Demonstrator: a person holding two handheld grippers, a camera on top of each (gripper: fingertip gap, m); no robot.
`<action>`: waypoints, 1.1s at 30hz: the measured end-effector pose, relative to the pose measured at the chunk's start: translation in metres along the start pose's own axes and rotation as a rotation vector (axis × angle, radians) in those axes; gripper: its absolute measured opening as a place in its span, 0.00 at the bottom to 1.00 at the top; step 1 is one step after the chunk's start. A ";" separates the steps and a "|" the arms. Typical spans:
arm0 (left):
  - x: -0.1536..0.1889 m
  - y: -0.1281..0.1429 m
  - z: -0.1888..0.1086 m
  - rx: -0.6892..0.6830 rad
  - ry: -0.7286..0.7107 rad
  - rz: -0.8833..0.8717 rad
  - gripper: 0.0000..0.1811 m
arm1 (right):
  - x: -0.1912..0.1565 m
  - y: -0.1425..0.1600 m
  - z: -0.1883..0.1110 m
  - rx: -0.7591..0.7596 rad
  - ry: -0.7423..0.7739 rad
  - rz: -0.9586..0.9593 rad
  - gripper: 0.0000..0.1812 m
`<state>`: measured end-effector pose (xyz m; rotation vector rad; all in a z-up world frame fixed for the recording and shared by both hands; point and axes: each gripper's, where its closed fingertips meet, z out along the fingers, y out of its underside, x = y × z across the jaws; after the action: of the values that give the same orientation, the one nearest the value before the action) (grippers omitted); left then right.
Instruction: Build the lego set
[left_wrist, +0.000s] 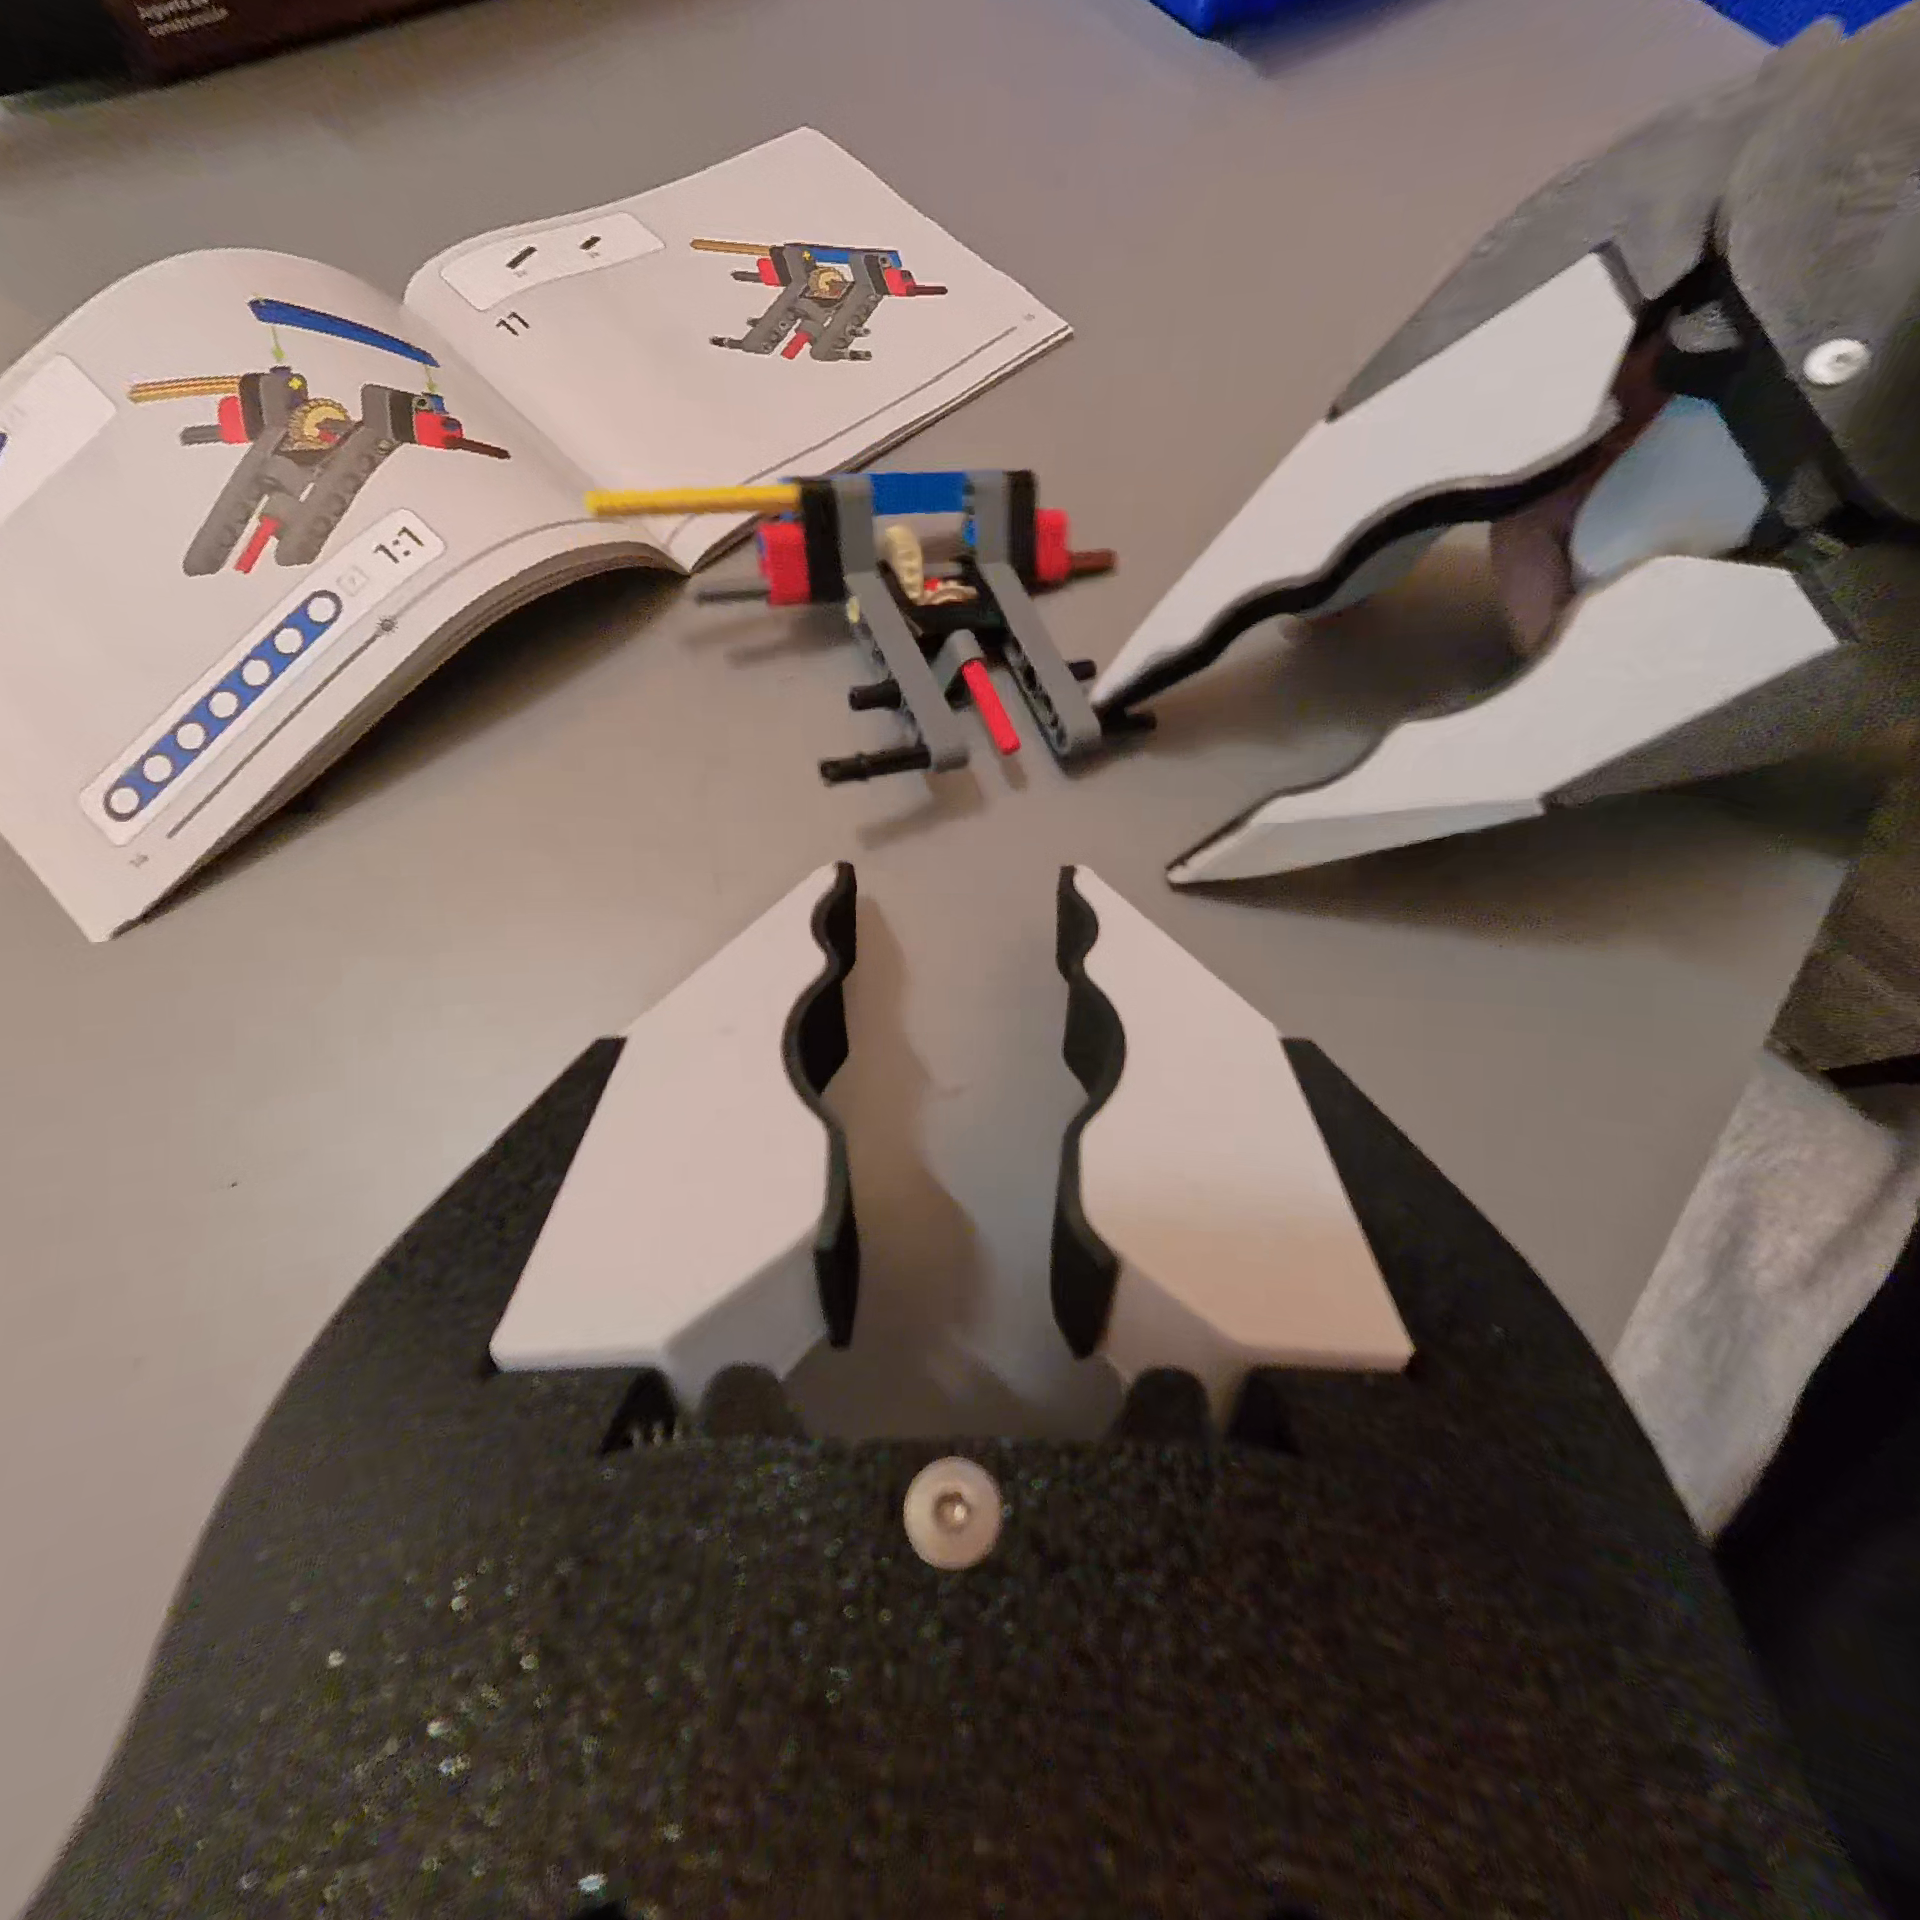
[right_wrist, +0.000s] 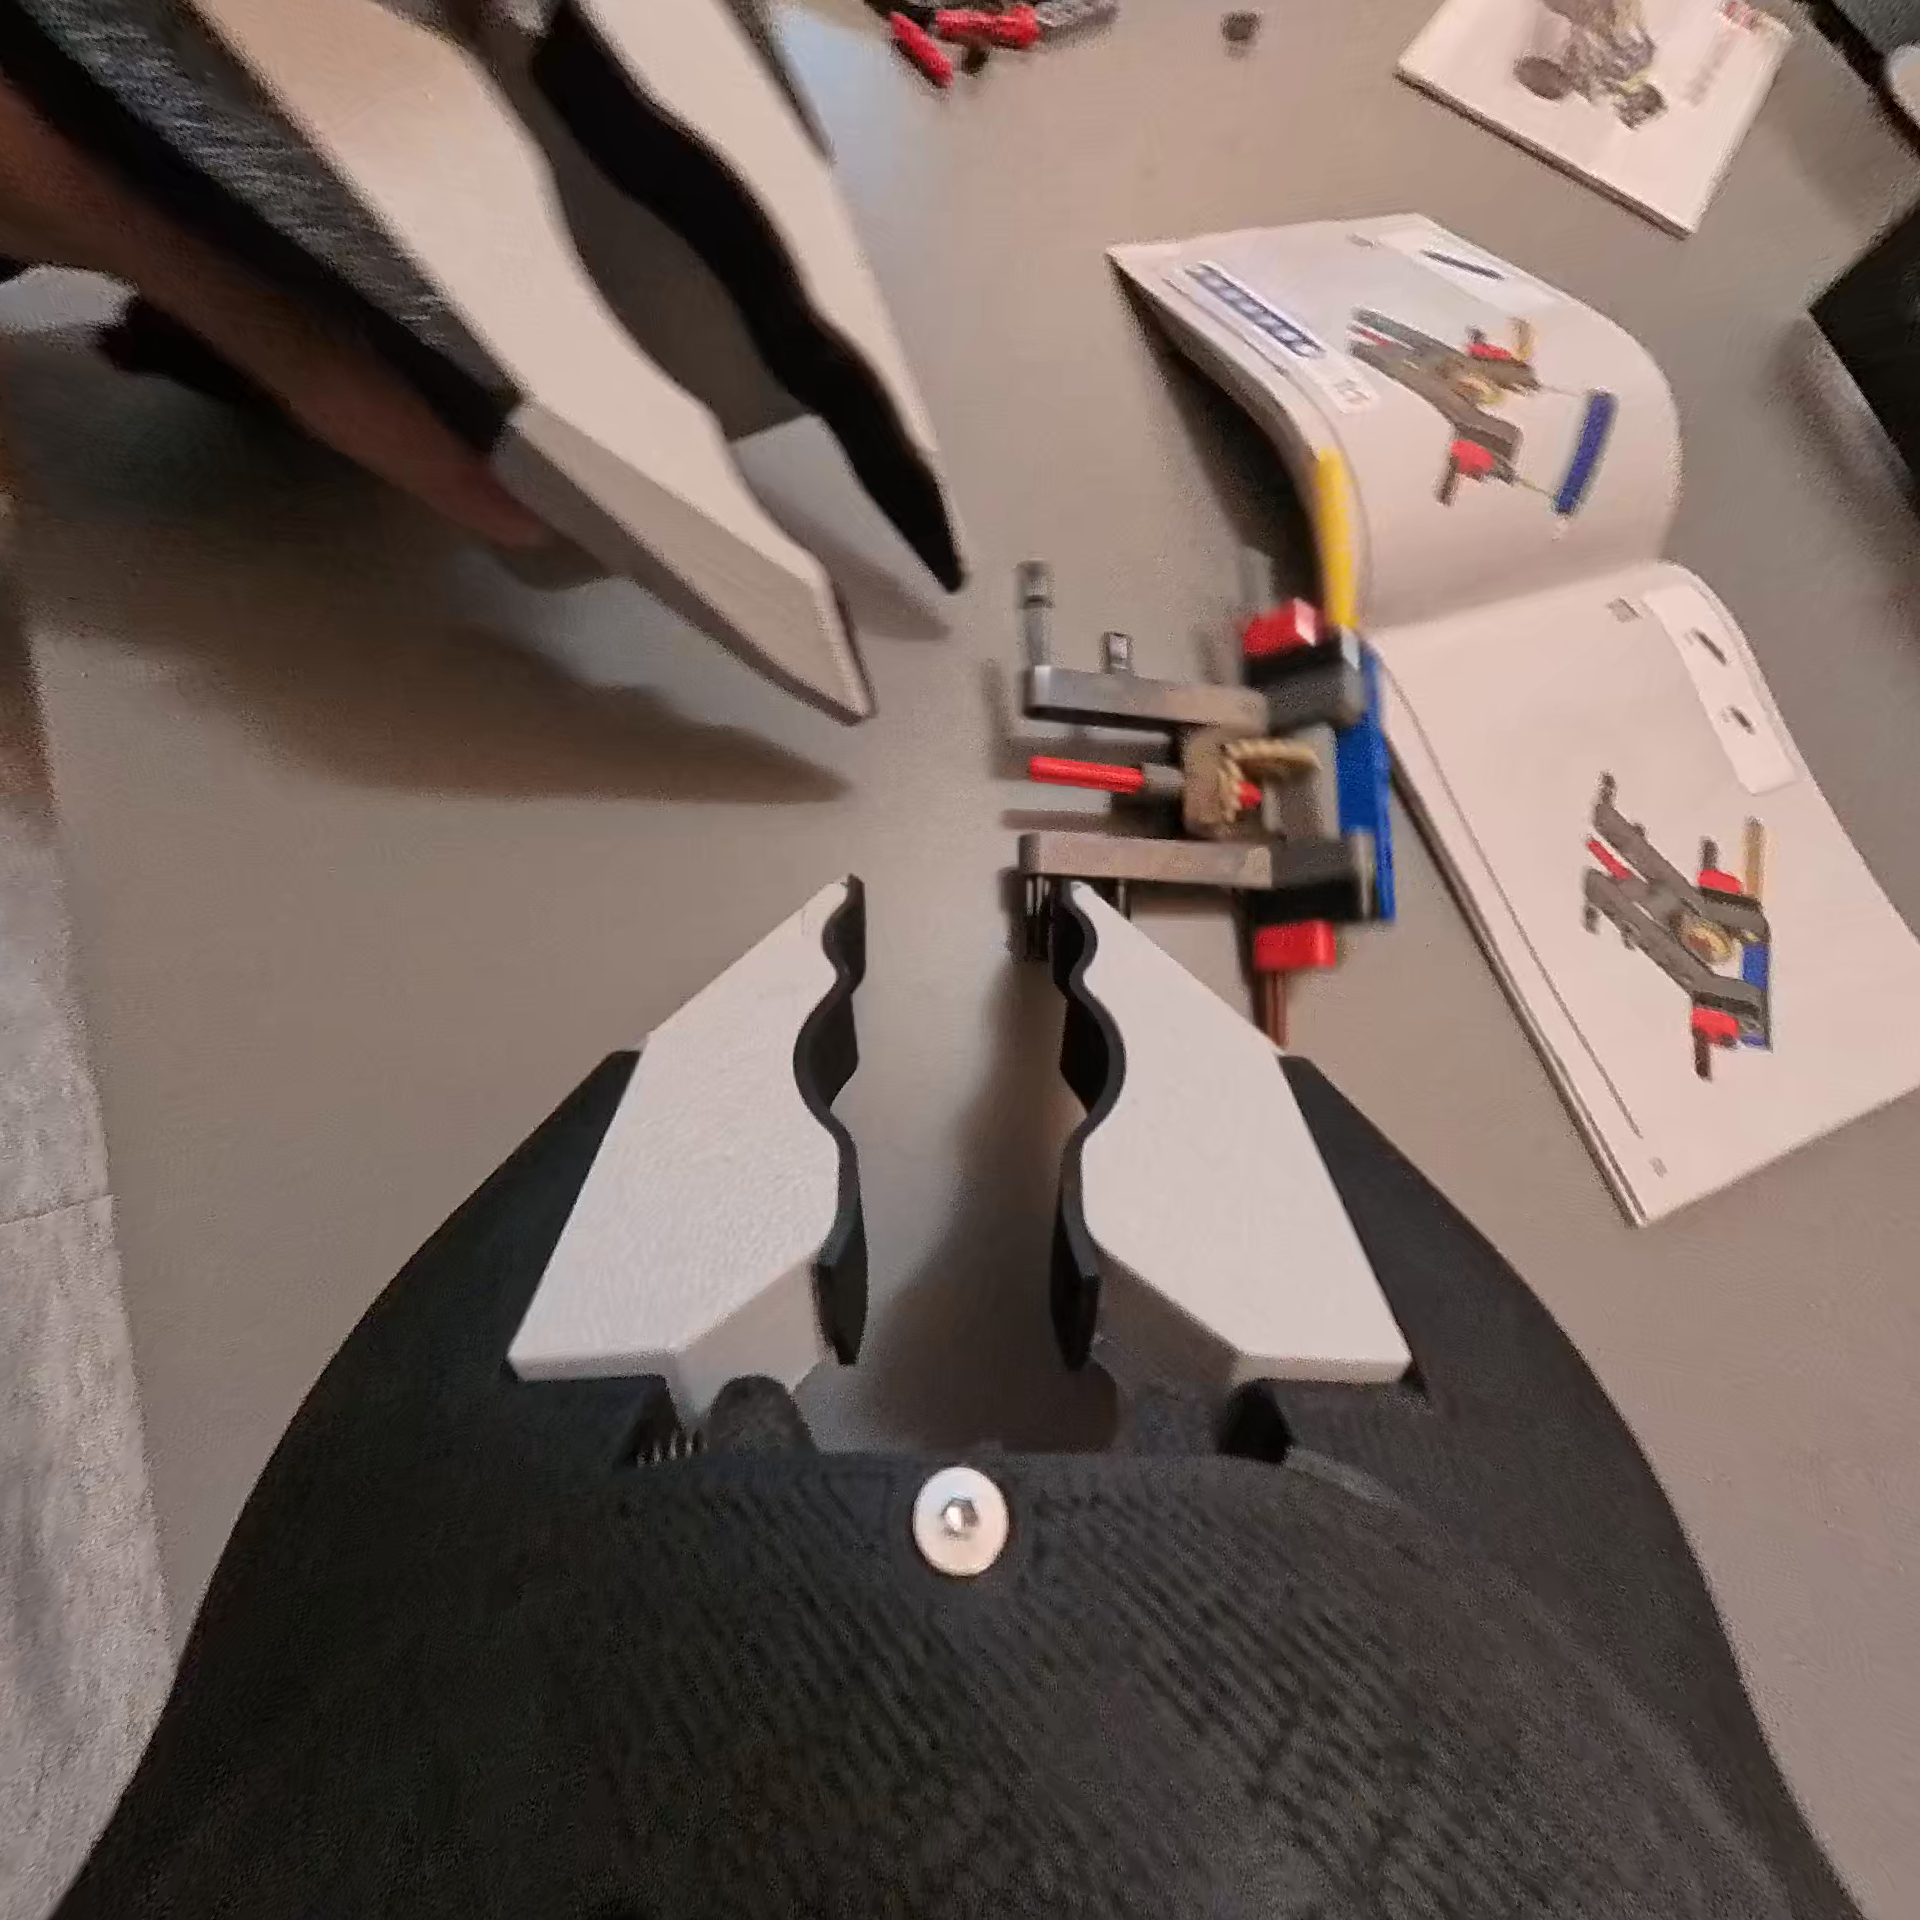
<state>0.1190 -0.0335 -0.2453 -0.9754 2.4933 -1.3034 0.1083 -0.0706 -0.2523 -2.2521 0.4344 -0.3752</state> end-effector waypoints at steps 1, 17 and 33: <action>-0.002 0.000 0.000 -0.003 -0.006 0.018 0.20 | -0.004 -0.001 0.000 0.003 0.006 -0.025 0.18; -0.033 -0.022 0.011 0.034 -0.084 0.256 0.23 | 0.063 -0.001 -0.033 0.150 0.092 0.180 0.30; -0.029 -0.023 0.023 -0.011 -0.099 0.237 0.18 | 0.045 0.002 -0.002 0.034 -0.050 0.110 0.29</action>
<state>0.1618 -0.0404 -0.2453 -0.7012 2.4532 -1.1416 0.1476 -0.0922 -0.2470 -2.1886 0.5196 -0.2669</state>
